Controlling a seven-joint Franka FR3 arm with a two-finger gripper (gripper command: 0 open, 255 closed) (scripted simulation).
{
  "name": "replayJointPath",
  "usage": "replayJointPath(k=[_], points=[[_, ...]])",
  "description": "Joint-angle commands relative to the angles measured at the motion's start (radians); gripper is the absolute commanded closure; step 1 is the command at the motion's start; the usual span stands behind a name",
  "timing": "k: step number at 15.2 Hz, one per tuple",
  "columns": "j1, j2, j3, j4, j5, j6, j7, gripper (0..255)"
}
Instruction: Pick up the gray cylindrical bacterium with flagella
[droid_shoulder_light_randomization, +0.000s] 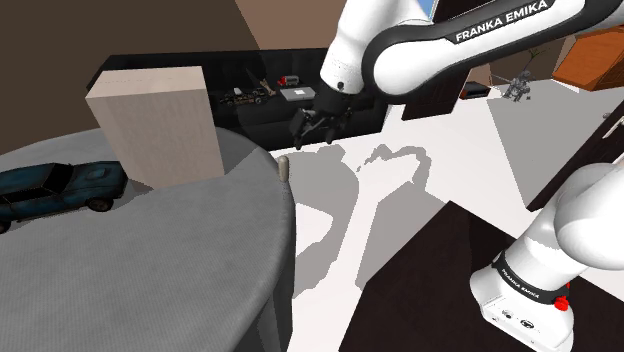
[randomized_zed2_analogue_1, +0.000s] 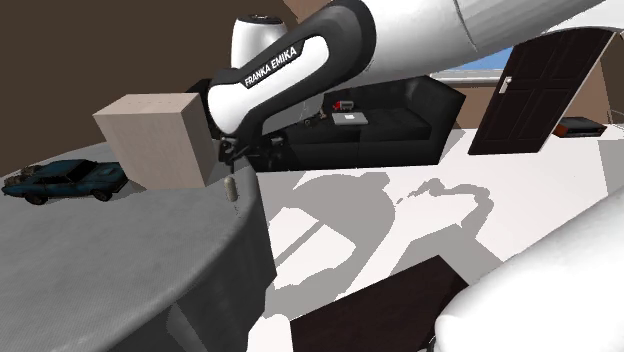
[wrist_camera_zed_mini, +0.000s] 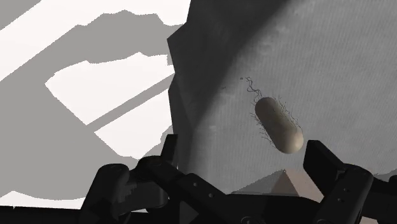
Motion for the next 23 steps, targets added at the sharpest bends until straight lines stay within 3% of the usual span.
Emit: replayJointPath(k=[1,5,14,15,23], points=[[-0.003,0.071,0.029,0.041,-0.038,0.047,0.056,0],[0.002,0.198,0.065,0.131,-0.137,0.105,0.168,0],[0.006,0.254,0.062,0.083,-0.185,0.203,0.203,0],[0.006,0.255,0.062,0.082,-0.186,0.205,0.204,255],[0.006,0.254,0.062,0.080,-0.185,0.206,0.204,255]])
